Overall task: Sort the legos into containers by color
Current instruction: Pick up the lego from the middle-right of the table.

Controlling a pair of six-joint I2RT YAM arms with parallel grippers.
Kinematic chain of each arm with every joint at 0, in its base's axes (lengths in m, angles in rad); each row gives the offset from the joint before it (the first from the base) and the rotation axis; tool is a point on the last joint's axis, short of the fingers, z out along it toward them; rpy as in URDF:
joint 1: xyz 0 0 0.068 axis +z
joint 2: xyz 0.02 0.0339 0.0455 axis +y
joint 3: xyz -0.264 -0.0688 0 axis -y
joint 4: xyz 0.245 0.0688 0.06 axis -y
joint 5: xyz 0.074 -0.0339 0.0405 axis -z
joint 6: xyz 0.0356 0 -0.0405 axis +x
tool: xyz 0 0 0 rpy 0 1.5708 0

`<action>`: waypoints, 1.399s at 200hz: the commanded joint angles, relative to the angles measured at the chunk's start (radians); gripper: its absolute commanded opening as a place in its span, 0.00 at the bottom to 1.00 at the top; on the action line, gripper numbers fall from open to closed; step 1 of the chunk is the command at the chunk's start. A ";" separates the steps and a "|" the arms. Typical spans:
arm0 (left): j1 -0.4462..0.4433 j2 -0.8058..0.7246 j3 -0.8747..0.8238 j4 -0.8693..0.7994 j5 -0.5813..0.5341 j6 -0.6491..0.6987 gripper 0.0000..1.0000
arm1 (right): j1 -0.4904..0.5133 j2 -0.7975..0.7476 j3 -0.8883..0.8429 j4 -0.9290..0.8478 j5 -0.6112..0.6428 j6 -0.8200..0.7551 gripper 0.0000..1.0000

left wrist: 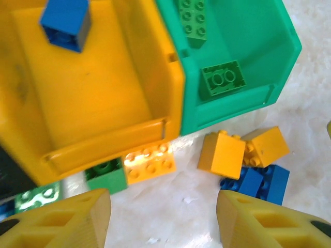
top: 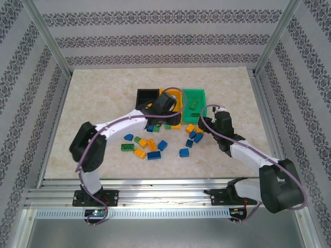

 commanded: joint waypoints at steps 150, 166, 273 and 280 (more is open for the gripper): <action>0.281 -0.442 -0.627 0.154 0.169 -0.078 0.55 | 0.040 0.117 0.098 -0.226 -0.038 -0.025 0.55; 0.292 -0.460 -0.648 0.164 0.177 -0.089 0.56 | 0.021 0.128 0.101 -0.258 -0.034 -0.023 0.55; 0.305 -0.576 -0.781 0.223 0.165 -0.104 0.55 | 0.010 0.265 0.211 -0.312 -0.113 -0.040 0.55; 0.305 -0.581 -0.786 0.223 0.167 -0.106 0.55 | 0.013 0.263 0.213 -0.314 -0.112 -0.039 0.56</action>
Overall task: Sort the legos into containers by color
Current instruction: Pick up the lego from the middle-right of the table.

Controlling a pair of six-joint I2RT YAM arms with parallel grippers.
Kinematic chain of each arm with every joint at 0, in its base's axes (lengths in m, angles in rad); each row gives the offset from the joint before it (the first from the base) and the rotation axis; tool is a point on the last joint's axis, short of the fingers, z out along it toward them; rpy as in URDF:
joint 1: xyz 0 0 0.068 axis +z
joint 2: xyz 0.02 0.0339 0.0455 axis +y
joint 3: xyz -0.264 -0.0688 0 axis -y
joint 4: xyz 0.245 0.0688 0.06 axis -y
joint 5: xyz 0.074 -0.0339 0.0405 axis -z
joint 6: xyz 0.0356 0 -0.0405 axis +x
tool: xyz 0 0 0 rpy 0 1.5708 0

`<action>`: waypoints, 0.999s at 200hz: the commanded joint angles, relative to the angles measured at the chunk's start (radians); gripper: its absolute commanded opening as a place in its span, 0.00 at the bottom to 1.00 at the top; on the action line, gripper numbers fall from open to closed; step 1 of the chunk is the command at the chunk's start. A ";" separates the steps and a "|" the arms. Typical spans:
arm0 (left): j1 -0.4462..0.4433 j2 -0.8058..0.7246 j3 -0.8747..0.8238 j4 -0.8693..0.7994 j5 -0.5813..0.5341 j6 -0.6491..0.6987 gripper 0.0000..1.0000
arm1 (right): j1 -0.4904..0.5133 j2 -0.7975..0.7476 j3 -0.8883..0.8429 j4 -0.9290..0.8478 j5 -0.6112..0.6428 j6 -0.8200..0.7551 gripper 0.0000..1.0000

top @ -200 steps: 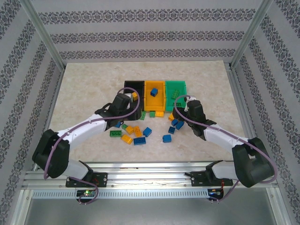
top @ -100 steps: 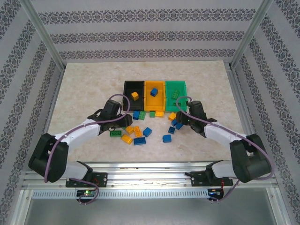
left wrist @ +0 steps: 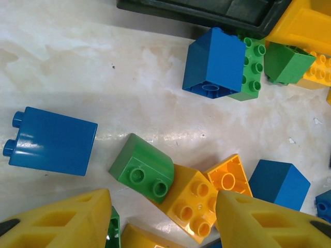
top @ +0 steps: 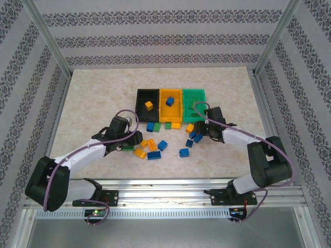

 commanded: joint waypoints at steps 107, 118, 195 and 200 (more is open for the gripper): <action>0.013 -0.078 0.004 -0.030 0.030 -0.020 0.55 | 0.021 0.084 0.105 -0.132 0.014 -0.026 0.48; 0.013 -0.092 0.011 -0.050 0.029 -0.022 0.55 | 0.021 0.070 0.112 -0.152 0.012 -0.028 0.46; 0.022 -0.149 0.049 -0.197 0.062 -0.059 0.56 | 0.108 -0.062 0.244 -0.308 0.007 -0.004 0.45; 0.026 -0.146 0.046 -0.197 0.071 -0.065 0.56 | 0.125 -0.058 0.263 -0.313 0.011 0.000 0.45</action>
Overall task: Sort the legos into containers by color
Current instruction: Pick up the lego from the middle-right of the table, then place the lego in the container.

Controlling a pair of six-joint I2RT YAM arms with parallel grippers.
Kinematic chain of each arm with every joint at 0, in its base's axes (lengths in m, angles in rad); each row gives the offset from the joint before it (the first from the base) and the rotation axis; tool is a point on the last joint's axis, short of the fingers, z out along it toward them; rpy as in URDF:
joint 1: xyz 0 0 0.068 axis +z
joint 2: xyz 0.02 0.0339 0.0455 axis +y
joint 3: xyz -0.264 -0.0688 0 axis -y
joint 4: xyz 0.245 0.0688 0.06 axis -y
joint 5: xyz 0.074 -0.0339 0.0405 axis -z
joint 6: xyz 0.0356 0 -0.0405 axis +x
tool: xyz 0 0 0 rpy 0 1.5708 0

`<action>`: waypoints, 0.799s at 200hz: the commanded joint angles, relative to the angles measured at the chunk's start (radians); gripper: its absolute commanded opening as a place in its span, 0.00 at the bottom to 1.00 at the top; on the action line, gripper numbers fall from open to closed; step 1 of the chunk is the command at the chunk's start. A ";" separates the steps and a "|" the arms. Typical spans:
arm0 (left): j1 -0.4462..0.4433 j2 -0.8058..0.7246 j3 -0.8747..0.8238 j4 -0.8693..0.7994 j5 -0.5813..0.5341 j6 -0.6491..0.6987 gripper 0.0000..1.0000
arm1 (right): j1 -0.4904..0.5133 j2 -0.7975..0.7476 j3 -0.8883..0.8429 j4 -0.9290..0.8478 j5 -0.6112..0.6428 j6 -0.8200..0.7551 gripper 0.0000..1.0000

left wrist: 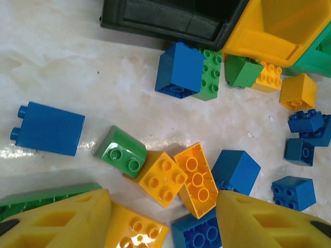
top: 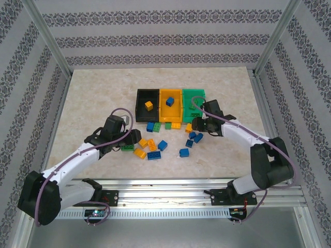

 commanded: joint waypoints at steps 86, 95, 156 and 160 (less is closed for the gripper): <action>0.048 0.098 0.046 -0.066 0.193 -0.092 0.56 | 0.284 0.374 0.620 -0.104 -0.032 0.060 0.46; 0.048 0.107 0.055 -0.073 0.202 -0.091 0.56 | 0.294 0.425 0.688 -0.121 -0.038 0.061 0.46; 0.053 0.075 0.069 -0.123 0.190 -0.068 0.56 | 0.321 0.694 1.089 -0.272 -0.087 0.058 0.55; 0.052 0.073 0.069 -0.123 0.189 -0.067 0.56 | 0.322 0.699 1.099 -0.281 -0.085 0.056 0.55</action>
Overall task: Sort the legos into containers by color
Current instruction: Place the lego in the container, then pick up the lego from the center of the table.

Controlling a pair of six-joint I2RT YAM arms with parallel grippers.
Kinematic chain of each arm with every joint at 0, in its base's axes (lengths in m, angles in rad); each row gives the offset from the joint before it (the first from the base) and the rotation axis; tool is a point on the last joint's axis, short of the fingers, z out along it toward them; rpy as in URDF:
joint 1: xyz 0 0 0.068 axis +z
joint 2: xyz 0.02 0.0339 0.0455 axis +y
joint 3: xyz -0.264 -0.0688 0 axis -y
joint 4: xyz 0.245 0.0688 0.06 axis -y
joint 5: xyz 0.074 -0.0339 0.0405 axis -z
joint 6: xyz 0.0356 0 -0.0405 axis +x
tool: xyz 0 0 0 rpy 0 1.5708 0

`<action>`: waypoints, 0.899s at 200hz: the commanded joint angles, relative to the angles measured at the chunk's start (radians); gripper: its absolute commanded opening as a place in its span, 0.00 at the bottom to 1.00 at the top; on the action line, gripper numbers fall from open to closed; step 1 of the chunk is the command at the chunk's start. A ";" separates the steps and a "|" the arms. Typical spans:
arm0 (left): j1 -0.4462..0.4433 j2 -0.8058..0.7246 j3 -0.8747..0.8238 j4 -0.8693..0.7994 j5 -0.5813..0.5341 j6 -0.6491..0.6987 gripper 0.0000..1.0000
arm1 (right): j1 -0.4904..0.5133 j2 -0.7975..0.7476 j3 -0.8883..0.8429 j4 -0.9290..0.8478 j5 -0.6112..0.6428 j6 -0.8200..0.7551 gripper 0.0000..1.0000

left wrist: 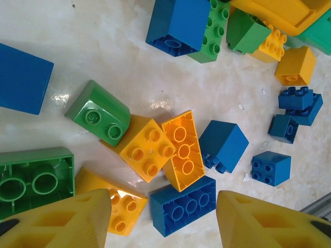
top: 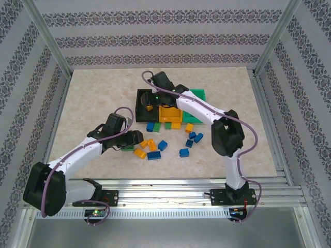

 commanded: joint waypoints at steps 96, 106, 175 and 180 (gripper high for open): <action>0.020 -0.011 0.006 -0.017 0.057 0.010 0.57 | 0.015 -0.238 -0.296 -0.012 0.019 -0.015 0.55; 0.019 -0.012 0.005 -0.016 0.058 0.013 0.57 | 0.014 -0.293 -0.362 0.002 0.024 -0.017 0.56; 0.017 0.053 0.084 -0.158 0.013 0.041 0.57 | 0.002 -0.603 -0.751 0.036 0.099 -0.024 0.56; 0.014 0.054 0.093 -0.177 0.005 0.044 0.58 | -0.001 -0.622 -0.775 0.038 0.105 -0.025 0.56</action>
